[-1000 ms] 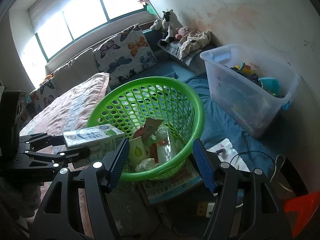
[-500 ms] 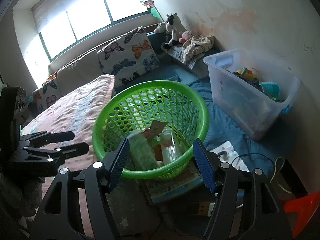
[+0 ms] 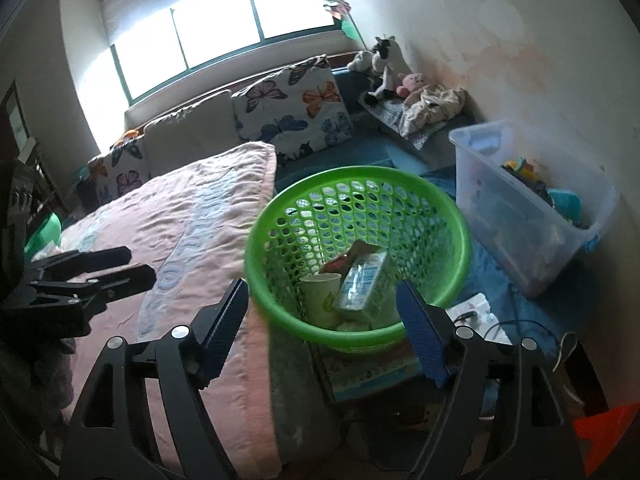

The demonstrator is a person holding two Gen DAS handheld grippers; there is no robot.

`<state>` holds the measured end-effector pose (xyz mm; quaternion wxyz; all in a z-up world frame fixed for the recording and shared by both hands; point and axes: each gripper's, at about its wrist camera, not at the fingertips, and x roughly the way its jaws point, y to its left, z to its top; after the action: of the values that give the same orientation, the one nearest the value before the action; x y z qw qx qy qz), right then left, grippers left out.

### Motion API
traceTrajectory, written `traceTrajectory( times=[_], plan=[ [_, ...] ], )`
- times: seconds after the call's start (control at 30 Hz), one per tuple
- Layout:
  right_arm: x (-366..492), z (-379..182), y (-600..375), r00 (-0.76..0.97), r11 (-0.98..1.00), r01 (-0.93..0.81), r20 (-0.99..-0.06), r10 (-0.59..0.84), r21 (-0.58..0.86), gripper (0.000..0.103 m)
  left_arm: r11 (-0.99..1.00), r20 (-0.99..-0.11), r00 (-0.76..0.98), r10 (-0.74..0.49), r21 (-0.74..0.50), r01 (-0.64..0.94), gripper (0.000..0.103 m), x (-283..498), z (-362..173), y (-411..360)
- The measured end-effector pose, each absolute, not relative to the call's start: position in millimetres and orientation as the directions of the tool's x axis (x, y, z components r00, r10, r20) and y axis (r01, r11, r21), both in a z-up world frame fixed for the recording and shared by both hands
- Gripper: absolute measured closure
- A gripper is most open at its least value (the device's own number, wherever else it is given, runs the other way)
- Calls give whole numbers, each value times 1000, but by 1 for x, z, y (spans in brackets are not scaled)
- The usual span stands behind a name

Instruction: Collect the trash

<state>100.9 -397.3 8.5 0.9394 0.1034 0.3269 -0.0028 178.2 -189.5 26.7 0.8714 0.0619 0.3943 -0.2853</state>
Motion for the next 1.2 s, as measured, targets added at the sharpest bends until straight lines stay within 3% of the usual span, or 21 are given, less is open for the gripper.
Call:
traceTrajectory(
  times=[0.5, 1.2],
  plan=[
    [96, 15, -337, 792, 983, 2, -600, 111, 184, 15, 919, -677, 648, -349, -111, 378, 9, 148, 35, -101],
    [79, 16, -285, 785, 989, -68, -605, 134, 130, 6, 976, -646, 733, -213, -102, 194, 7, 104, 31, -16]
  ],
)
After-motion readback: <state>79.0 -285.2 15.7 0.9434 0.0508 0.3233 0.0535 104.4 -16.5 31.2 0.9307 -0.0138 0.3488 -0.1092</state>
